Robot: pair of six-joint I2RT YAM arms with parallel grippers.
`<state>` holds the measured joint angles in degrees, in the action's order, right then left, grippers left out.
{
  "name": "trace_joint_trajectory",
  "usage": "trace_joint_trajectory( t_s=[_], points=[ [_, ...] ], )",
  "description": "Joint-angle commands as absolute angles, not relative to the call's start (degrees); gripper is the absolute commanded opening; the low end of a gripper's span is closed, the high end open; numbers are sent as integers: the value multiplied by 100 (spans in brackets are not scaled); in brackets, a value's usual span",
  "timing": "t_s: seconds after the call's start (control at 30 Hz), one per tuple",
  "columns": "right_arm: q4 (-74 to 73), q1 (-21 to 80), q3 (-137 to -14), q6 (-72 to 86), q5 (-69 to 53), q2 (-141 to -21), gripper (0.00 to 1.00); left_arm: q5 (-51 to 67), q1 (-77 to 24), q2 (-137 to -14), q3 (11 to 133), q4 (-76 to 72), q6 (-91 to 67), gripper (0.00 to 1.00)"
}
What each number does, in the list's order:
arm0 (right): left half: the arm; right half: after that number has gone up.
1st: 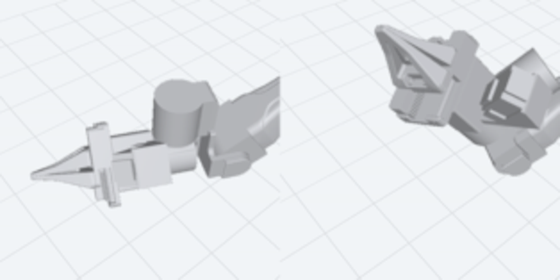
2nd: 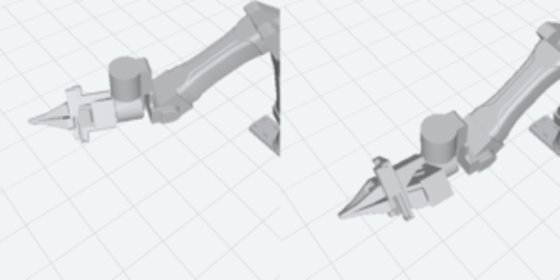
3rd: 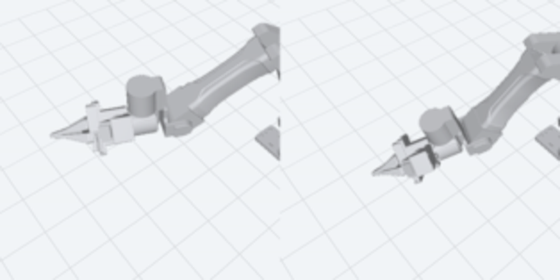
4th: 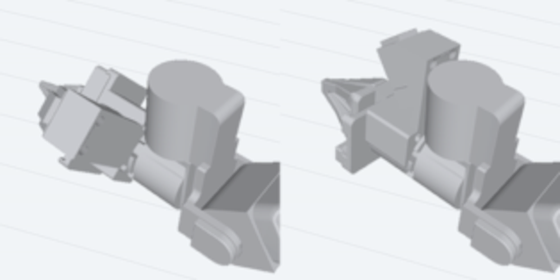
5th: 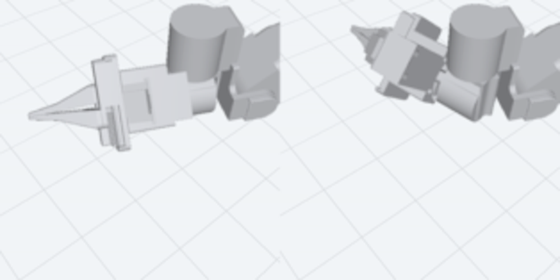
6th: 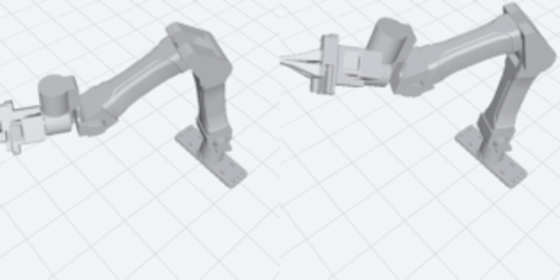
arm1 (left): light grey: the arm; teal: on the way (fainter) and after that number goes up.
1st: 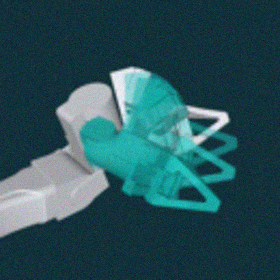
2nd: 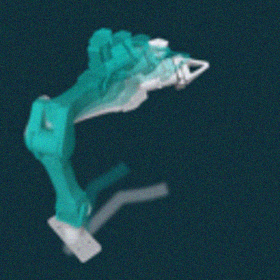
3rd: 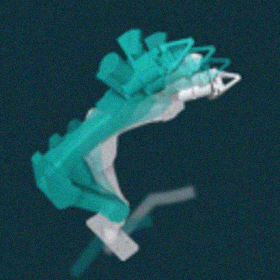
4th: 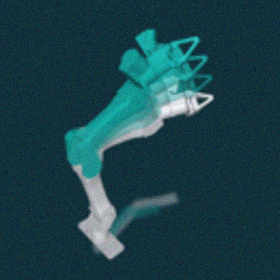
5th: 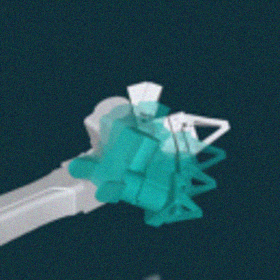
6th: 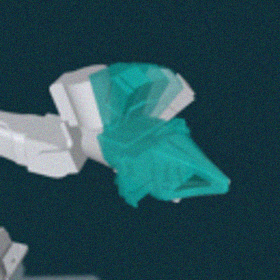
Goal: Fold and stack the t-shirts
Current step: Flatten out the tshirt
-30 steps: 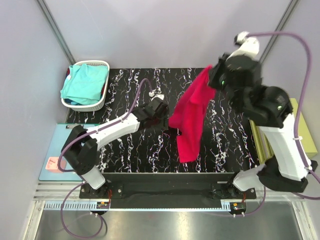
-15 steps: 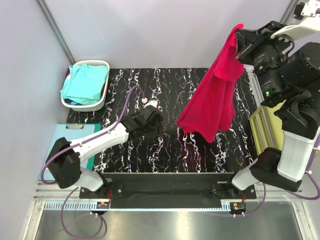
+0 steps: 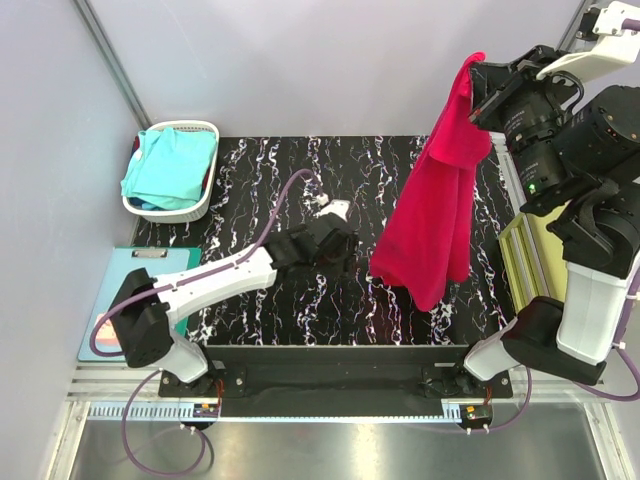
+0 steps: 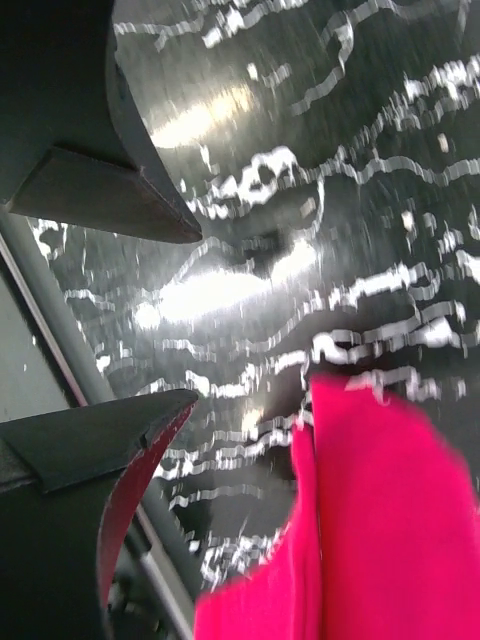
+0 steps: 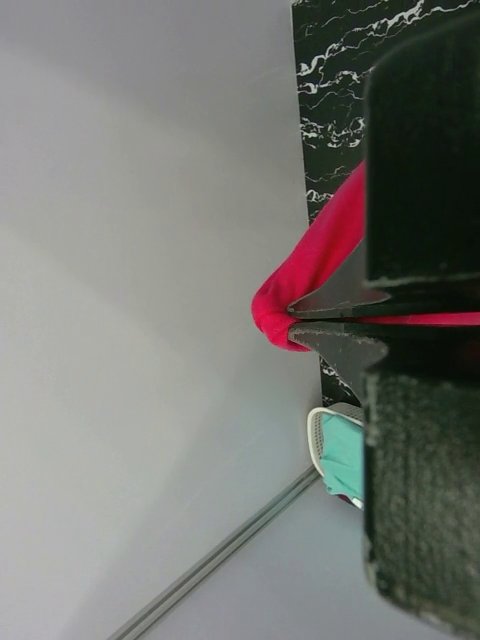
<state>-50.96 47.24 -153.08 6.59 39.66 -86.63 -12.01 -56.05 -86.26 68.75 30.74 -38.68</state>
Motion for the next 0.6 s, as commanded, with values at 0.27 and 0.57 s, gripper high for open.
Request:
trace_joint_trajectory(
  t_s=[0.27,0.57],
  points=[
    [-5027,4746,-15486,554,3938,-8684,0,-1660,-6625,-8965,7893,2400,-2700,66],
    [-5045,4755,-15504,623,3902,-8631,0,-2328,-6891,-8175,7129,1565,-1758,68]
  ],
)
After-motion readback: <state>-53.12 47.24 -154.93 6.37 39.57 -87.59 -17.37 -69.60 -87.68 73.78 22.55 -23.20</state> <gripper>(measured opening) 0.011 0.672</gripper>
